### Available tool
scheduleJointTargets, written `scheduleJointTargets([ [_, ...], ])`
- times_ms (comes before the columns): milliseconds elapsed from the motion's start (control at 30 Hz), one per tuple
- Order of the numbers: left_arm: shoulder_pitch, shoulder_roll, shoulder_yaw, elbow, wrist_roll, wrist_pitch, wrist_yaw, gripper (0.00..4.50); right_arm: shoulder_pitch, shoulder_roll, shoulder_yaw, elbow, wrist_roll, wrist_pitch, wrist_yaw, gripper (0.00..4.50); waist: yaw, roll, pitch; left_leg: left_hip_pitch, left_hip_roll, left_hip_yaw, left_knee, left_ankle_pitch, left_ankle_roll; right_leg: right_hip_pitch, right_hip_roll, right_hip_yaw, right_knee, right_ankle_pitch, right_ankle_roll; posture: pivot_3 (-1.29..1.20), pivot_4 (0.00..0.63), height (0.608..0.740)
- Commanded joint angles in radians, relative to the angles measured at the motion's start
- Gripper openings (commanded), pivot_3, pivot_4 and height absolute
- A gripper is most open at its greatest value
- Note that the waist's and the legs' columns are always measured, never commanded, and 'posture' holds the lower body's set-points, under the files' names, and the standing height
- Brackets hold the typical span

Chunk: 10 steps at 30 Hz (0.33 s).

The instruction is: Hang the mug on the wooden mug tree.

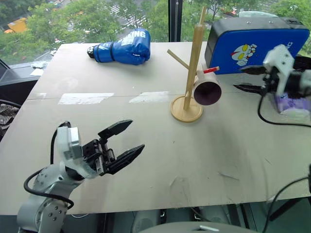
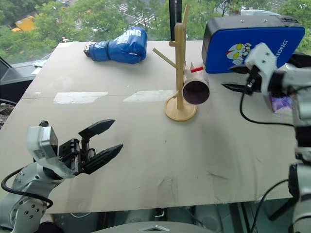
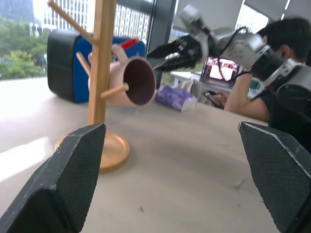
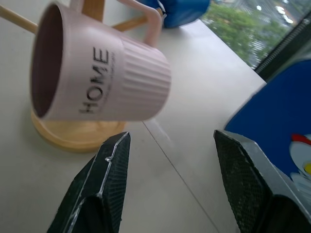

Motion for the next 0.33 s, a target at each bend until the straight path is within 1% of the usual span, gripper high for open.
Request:
scheduleJointTargets([
  [33, -0.015, 0.027, -0.022, 0.029, 0.075, -0.005, 0.011, 4.5, 0.201, 0.015, -0.183, -0.198, 0.099, 0.068, -0.069, 2.96, 0.006, -0.002, -0.001, 0.0, 0.0, -0.002, 0.0, 0.0, 0.0, 0.002, 0.0, -0.002, 0.0, 0.0, 0.0, 0.0, 0.15, 0.731],
  [100, -0.029, 0.044, -0.037, 0.061, 0.125, -0.011, 0.009, 4.5, 0.395, 0.034, -0.259, -0.318, 0.125, 0.093, -0.077, 3.5, 0.022, -0.003, -0.002, -0.001, 0.0, -0.002, 0.0, 0.0, 0.0, 0.002, 0.0, -0.002, -0.001, 0.0, 0.0, 0.0, 0.15, 0.731],
  [167, -0.042, 0.066, -0.045, 0.088, 0.165, -0.009, 0.008, 4.5, 0.555, 0.068, -0.319, -0.406, 0.109, 0.084, -0.123, 4.25, 0.028, -0.003, -0.002, 0.0, 0.0, -0.002, 0.001, 0.0, 0.0, 0.002, 0.0, -0.002, -0.001, 0.0, 0.0, 0.0, 0.15, 0.731],
  [200, -0.05, 0.075, -0.048, 0.1, 0.175, -0.005, 0.008, 4.5, 0.618, 0.083, -0.347, -0.445, 0.126, 0.102, -0.136, 4.44, 0.025, -0.002, -0.001, -0.001, 0.0, -0.002, 0.0, 0.0, 0.0, 0.001, 0.001, -0.001, -0.001, 0.0, 0.0, 0.0, 0.15, 0.731],
  [267, -0.065, 0.095, -0.058, 0.119, 0.196, 0.001, 0.002, 4.5, 0.729, 0.111, -0.391, -0.504, 0.138, 0.108, -0.15, 4.44, 0.025, -0.001, -0.001, 0.0, 0.0, -0.001, 0.001, 0.0, 0.0, 0.001, 0.0, 0.0, -0.001, 0.0, 0.0, 0.0, 0.15, 0.731],
  [333, -0.079, 0.109, -0.07, 0.138, 0.21, 0.002, -0.009, 4.5, 0.8, 0.131, -0.412, -0.541, 0.148, 0.112, -0.169, 4.44, 0.024, -0.001, -0.001, 0.001, 0.0, -0.001, 0.001, 0.0, 0.0, 0.001, 0.0, 0.001, -0.001, 0.0, 0.0, 0.0, 0.15, 0.731],
])
